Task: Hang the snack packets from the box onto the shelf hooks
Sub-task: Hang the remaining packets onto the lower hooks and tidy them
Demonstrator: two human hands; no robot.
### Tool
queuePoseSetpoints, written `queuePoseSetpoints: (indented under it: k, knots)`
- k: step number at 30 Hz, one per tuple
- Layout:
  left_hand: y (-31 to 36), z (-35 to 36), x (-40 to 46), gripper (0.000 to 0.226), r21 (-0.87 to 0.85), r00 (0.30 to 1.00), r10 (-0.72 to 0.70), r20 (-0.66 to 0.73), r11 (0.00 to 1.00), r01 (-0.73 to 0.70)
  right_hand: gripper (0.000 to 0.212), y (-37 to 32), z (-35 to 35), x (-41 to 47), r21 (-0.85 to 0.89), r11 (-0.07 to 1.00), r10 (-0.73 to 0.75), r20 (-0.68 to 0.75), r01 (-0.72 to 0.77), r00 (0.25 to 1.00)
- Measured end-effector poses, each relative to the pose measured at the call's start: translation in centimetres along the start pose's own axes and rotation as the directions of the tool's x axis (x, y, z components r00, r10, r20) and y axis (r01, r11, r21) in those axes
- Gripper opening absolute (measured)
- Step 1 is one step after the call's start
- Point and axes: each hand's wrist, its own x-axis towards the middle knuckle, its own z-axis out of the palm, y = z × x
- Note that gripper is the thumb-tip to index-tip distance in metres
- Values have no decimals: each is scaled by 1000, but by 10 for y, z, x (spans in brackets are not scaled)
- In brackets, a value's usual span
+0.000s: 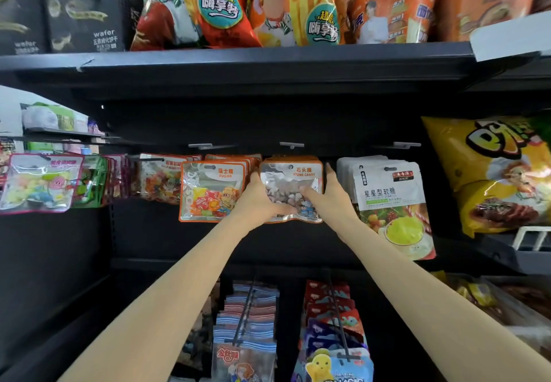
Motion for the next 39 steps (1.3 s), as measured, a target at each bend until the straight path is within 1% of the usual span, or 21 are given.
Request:
queuePoseSetpoints:
  k: [1, 3, 4, 5, 7, 9, 11, 13, 17, 18, 19, 21, 22, 23, 24, 26, 28, 31, 35, 37, 39]
  knots:
    - [2, -1, 1, 105, -6, 1000, 28, -12, 1000, -28, 78, -3, -2, 2, 10, 1000, -27, -4, 27, 1000]
    - [7, -2, 1, 127, 13, 997, 72, -21, 997, -72, 83, -7, -6, 7, -19, 997, -70, -10, 70, 997]
    - [11, -2, 1, 134, 75, 995, 98, -28, 993, -96, 82, -8, -7, 10, -63, 994, -95, -12, 94, 995]
    - [14, -3, 0, 136, 176, 991, 127, -30, 977, -120, 81, -9, -8, 13, -120, 985, -124, -12, 121, 992]
    - [19, -4, 0, 130, 415, 979, 205, -8, 891, -184, 73, -11, -10, 17, -241, 953, -187, 7, 183, 982]
    - [22, -6, 2, 121, 589, 964, 264, 40, 773, -236, 64, -12, -10, 20, -322, 920, -226, 27, 222, 974]
    - [23, -9, 4, 117, 670, 959, 278, 63, 700, -247, 59, -14, -12, 22, -350, 909, -229, 35, 227, 973]
    - [25, -13, 3, 114, 713, 955, 288, 76, 653, -254, 57, -16, -13, 22, -367, 900, -233, 54, 236, 971]
    - [30, -18, 5, 117, 711, 960, 245, 136, 650, -267, 50, -20, -14, 24, -367, 902, -210, 84, 226, 974]
    - [32, -20, 6, 117, 675, 961, 219, 169, 685, -275, 44, -23, -15, 25, -355, 910, -196, 84, 213, 977]
    - [34, -23, 7, 113, 605, 963, 190, 189, 750, -267, 37, -26, -16, 26, -336, 921, -182, 73, 196, 981]
    - [35, -32, 14, 94, 384, 973, 152, 172, 899, -209, 30, -31, -21, 32, -303, 940, -156, 34, 159, 987]
    - [36, -37, 19, 81, 272, 979, 151, 137, 945, -184, 30, -33, -23, 36, -294, 944, -147, 26, 149, 989]
    - [36, -41, 24, 69, 193, 984, 153, 93, 967, -169, 31, -35, -24, 40, -288, 946, -143, 29, 146, 989]
    - [37, -44, 28, 58, 166, 986, 157, 54, 973, -164, 32, -37, -24, 44, -280, 949, -138, 38, 143, 990]
    - [41, -44, 35, 41, 248, 987, 158, 14, 956, -157, 34, -40, -23, 52, -288, 949, -113, 67, 128, 991]
    - [45, -41, 36, 35, 352, 987, 153, 44, 922, -159, 35, -41, -21, 55, -332, 938, -65, 123, 103, 990]
    - [49, -36, 34, 37, 436, 984, 142, 111, 882, -177, 38, -42, -20, 53, -450, 889, 15, 219, 87, 976]
    - [52, -32, 33, 39, 565, 974, 183, 136, 793, -227, 37, -39, -19, 56, -530, 844, 41, 203, 75, 978]
    - [53, -32, 34, 39, 571, 973, 181, 141, 788, -229, 37, -38, -19, 58, -533, 845, 65, 197, 51, 978]
    - [52, -33, 34, 39, 552, 977, 170, 132, 806, -215, 37, -39, -18, 58, -533, 846, 81, 194, 36, 978]
